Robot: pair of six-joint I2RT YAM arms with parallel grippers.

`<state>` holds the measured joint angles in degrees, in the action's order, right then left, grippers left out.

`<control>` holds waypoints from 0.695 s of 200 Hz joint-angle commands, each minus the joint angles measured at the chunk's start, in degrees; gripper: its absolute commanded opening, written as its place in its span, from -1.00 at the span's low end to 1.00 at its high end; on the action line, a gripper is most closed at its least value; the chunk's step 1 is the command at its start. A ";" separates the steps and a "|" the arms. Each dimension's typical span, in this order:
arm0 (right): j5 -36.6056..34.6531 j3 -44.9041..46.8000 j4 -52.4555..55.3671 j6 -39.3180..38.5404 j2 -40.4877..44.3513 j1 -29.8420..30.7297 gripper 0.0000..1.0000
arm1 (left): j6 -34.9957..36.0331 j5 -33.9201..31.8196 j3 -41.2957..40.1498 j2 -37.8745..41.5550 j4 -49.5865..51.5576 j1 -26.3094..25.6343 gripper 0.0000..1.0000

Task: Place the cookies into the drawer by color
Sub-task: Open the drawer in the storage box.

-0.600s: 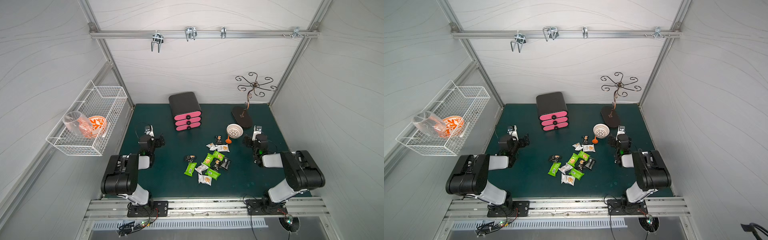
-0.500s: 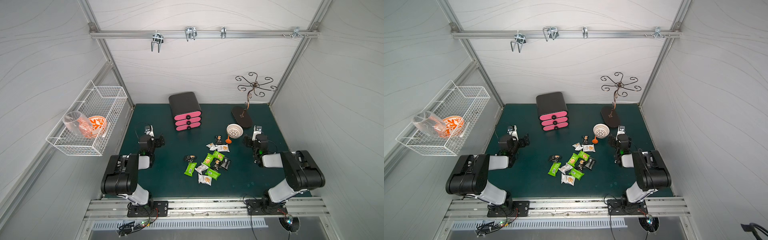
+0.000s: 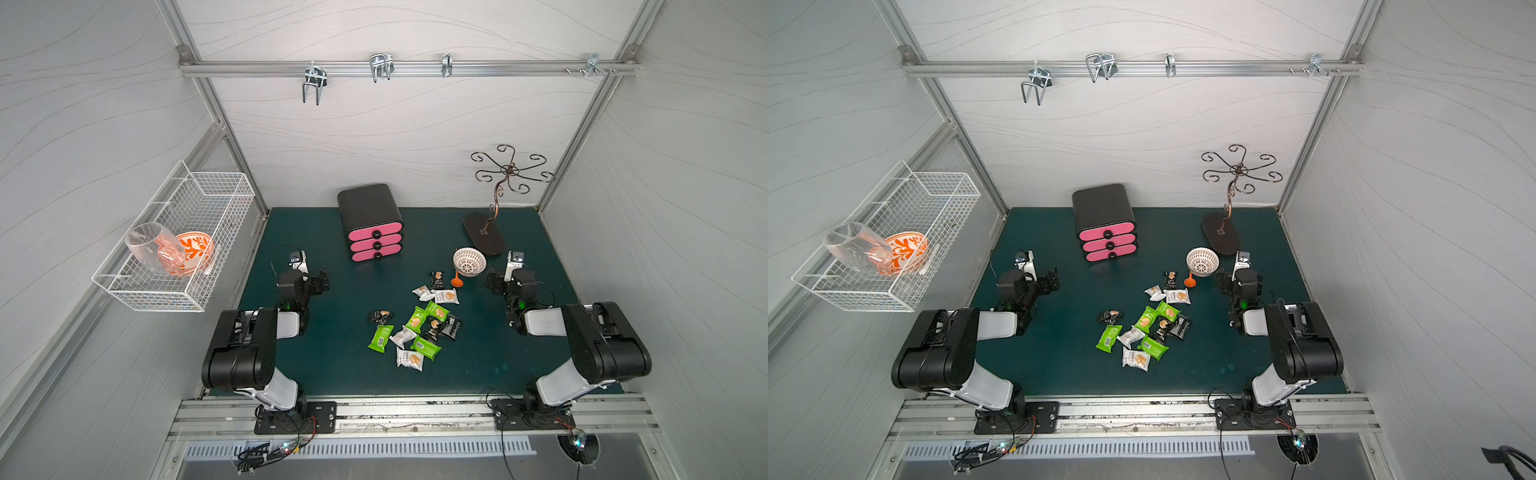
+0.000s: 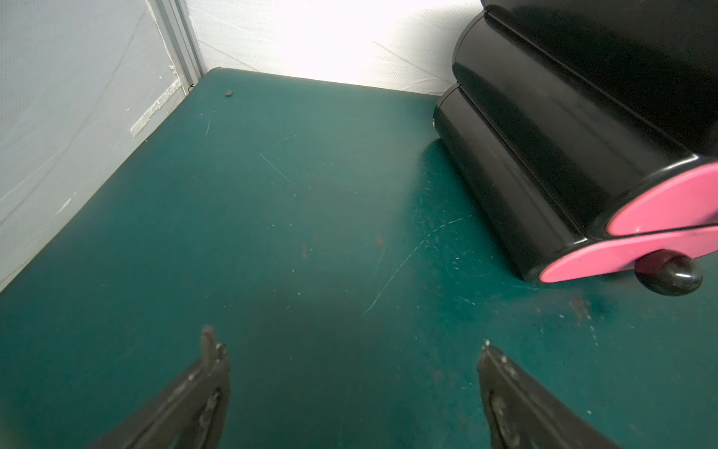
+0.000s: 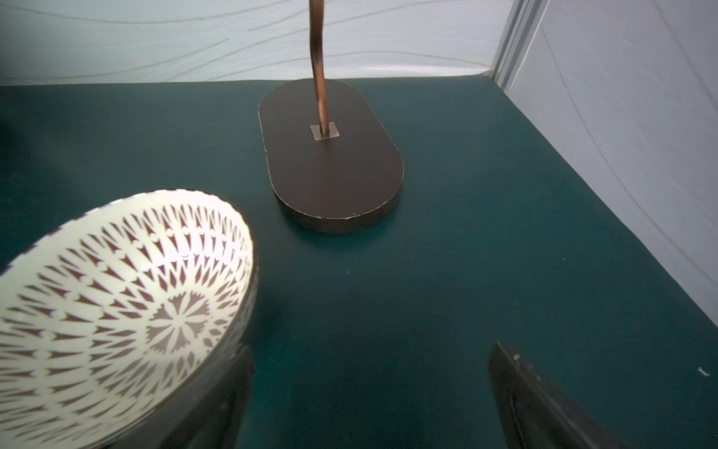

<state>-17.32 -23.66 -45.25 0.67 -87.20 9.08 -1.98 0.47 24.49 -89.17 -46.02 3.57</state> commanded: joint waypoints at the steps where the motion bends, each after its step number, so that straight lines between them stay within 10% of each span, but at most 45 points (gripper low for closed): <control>1: -3.76 -2.60 15.28 -1.58 12.71 4.63 0.98 | 0.13 0.36 0.00 0.31 -1.20 -0.32 0.99; 27: -2.57 -13.44 53.39 21.58 29.83 5.62 0.98 | 0.20 0.36 0.08 0.26 -1.11 -0.33 0.99; 61: 10.17 -16.12 66.67 36.81 42.30 10.81 0.77 | -1.36 -0.99 -0.77 0.40 -2.27 0.32 0.99; 115: 21.58 -23.93 70.79 41.87 35.47 24.31 0.66 | -2.73 -9.50 -2.67 13.37 4.25 -1.06 0.99; 139: 21.03 -30.29 73.44 37.60 30.07 27.92 0.72 | -16.87 -15.94 5.19 25.16 32.00 -2.25 0.99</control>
<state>0.64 -48.10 23.38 39.40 -54.11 34.52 -6.52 -7.81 21.87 -73.69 -35.38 2.39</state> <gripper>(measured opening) 0.848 0.996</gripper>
